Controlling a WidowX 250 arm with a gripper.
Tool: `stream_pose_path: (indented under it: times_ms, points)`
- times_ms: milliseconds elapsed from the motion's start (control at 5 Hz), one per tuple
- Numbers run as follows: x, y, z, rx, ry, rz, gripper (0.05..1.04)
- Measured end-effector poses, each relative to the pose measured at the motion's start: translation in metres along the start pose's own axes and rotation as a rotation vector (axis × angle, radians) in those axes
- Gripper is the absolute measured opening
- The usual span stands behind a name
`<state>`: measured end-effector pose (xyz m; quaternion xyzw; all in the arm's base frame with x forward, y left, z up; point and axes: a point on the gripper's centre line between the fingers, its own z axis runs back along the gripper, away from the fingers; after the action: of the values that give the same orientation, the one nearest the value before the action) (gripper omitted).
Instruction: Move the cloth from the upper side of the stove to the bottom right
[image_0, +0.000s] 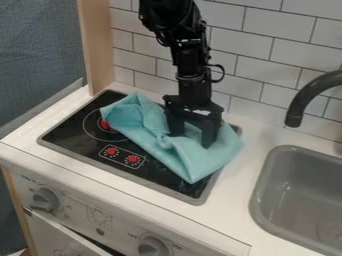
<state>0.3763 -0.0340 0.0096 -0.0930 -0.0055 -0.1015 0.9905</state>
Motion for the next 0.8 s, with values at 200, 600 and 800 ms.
stream_pose_path:
  times_ms: [200, 600, 800]
  points:
    - [-0.006, 0.003, 0.001, 0.028, -0.013, 0.127, 0.998]
    - [-0.026, 0.002, 0.012, 0.062, -0.010, 0.199, 0.998]
    - [-0.028, -0.001, 0.027, 0.058, -0.040, 0.180, 0.998]
